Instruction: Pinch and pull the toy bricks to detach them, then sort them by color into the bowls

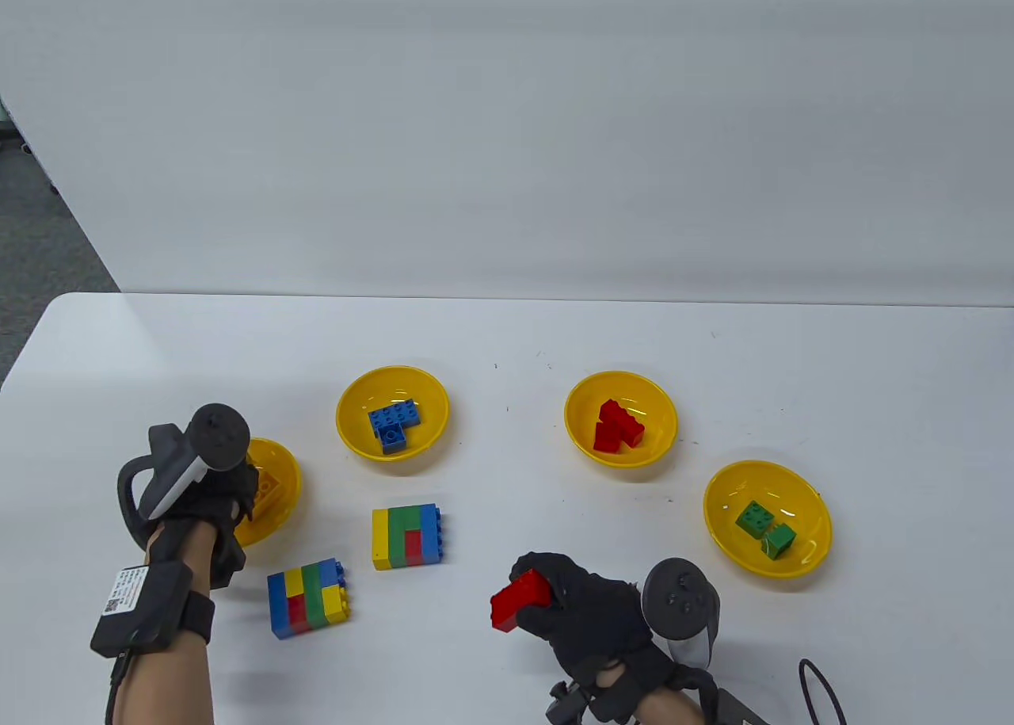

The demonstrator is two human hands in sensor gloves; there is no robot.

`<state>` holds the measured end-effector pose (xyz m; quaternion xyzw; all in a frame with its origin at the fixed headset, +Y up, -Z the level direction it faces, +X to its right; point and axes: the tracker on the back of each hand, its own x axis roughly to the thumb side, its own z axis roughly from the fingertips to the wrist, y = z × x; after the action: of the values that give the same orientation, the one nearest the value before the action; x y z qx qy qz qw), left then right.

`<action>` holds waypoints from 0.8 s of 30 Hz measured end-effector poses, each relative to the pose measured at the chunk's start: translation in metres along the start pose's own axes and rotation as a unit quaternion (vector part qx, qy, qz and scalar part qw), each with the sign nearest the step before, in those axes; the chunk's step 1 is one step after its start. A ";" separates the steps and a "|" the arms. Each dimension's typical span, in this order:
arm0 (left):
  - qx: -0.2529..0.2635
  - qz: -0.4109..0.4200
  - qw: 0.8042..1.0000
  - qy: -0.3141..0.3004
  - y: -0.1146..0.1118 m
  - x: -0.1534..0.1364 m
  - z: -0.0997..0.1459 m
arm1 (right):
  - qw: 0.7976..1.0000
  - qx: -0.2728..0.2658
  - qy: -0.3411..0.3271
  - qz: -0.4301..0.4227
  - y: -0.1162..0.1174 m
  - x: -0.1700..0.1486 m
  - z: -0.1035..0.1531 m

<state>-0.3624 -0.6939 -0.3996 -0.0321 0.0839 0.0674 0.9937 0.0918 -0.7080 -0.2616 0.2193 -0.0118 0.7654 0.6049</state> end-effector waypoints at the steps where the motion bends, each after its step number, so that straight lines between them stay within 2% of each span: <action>1: -0.002 0.002 1.000 0.003 -0.002 -0.002 -0.001 | 1.000 0.000 0.001 0.001 0.000 0.000 0.000; 4: -0.011 -0.011 1.000 0.009 0.000 -0.004 0.001 | 1.000 -0.004 0.005 0.003 -0.002 -0.002 -0.001; 6: 0.016 -0.014 1.000 -0.006 0.007 -0.001 0.010 | 1.000 -0.006 0.009 0.000 -0.003 -0.003 -0.001; 11: 0.109 0.062 0.989 -0.078 0.025 0.027 0.063 | 1.000 -0.004 0.023 0.007 -0.001 -0.008 -0.003; 14: 0.133 0.076 0.981 -0.122 0.026 0.045 0.092 | 0.999 -0.002 0.029 0.014 0.000 -0.011 -0.004; 18: 0.150 0.105 0.968 -0.173 0.011 0.061 0.125 | 0.999 -0.004 0.043 0.020 -0.002 -0.016 -0.005; 19: 0.148 0.110 0.966 -0.183 0.007 0.064 0.128 | 0.999 -0.005 0.046 0.021 -0.002 -0.017 -0.006; 21: 0.109 0.094 0.968 -0.208 0.002 0.071 0.133 | 0.998 -0.009 0.051 0.028 -0.005 -0.020 -0.007; 24: 0.117 0.082 0.965 -0.220 0.002 0.079 0.136 | 0.997 -0.024 0.054 0.039 -0.014 -0.020 -0.008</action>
<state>-0.2639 -0.6713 -0.2793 0.1068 -0.1271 0.1438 0.9756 0.1054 -0.7204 -0.2790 0.1621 -0.0060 0.7989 0.5791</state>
